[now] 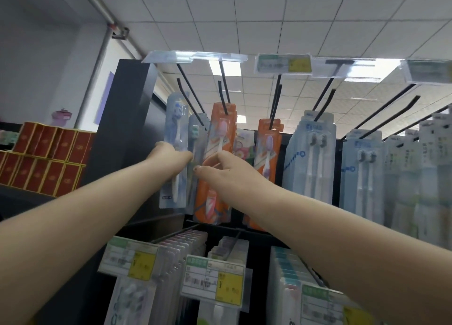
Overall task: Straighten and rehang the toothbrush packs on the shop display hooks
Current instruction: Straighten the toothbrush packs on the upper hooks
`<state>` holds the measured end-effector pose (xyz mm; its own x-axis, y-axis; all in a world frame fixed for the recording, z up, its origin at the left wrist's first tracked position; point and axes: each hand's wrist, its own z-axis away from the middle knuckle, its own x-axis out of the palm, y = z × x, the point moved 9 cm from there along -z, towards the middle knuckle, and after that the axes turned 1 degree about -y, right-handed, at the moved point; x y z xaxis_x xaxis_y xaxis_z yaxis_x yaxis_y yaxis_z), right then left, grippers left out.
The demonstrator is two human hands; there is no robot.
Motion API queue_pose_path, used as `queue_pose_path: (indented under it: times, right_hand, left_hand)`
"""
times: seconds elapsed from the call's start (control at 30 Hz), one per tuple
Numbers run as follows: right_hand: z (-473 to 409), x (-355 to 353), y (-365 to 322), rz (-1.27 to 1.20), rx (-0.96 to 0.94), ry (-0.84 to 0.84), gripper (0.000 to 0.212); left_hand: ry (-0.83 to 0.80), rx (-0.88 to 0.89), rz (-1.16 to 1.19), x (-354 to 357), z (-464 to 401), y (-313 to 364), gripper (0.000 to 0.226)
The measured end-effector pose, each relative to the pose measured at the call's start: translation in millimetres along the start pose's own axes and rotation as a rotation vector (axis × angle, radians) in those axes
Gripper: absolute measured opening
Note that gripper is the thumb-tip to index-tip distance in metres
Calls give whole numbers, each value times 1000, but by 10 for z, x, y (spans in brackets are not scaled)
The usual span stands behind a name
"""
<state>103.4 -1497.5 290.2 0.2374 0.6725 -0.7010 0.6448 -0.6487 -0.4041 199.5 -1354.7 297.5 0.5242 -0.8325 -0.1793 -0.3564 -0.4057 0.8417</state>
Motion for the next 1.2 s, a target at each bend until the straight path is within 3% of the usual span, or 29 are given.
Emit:
queue_pose_path:
  times: [0.17,0.5,1.2]
  right_hand:
    - [-19,-22,78,11,18,-6,27]
    - [-60,-60,258,12,54,-3,33]
    - [19,-170,254,28,56,21,35]
  left_hand:
    - [42,3,-58,-3,-67,61,60]
    - [35,43,-78,7,-176,27,59]
    - [-156,28,-108,240,-194,-233,59]
